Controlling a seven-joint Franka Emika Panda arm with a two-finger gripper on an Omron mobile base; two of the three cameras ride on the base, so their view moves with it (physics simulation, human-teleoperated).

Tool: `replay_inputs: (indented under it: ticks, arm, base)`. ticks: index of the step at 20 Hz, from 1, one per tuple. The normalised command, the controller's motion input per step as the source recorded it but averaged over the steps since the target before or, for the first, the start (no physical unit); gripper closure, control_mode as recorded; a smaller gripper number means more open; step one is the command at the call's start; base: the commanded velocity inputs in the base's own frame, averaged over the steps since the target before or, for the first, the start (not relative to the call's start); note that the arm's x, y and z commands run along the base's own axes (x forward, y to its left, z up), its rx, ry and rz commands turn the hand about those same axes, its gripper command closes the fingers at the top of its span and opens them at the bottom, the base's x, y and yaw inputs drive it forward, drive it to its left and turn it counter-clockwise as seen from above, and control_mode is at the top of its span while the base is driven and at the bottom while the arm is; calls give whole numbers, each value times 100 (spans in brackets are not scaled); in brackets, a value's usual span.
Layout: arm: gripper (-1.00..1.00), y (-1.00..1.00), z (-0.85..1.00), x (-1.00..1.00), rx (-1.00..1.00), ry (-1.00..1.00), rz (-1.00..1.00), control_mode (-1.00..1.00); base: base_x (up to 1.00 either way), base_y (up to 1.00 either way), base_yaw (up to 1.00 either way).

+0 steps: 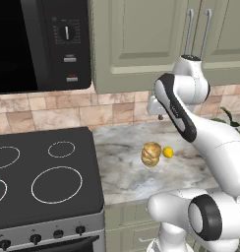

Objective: Pick the pan from the cabinet and place it on the stove. Then turn on the stove burner for the pan.

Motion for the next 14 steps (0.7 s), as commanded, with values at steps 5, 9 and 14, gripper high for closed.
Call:
replay_inputs:
  ticks: [5, 9, 14]
  arm:
    - [-100, -10, 0, -23, 1, -7, -3, -100]
    - [-100, -16, 11, -25, 1, -15, -8, -100]
    - [-100, -23, 44, 0, 0, -21, -7, -100]
  base:
    - [0, 0, 0]
    - [0, 0, 0]
    - [0, 0, 0]
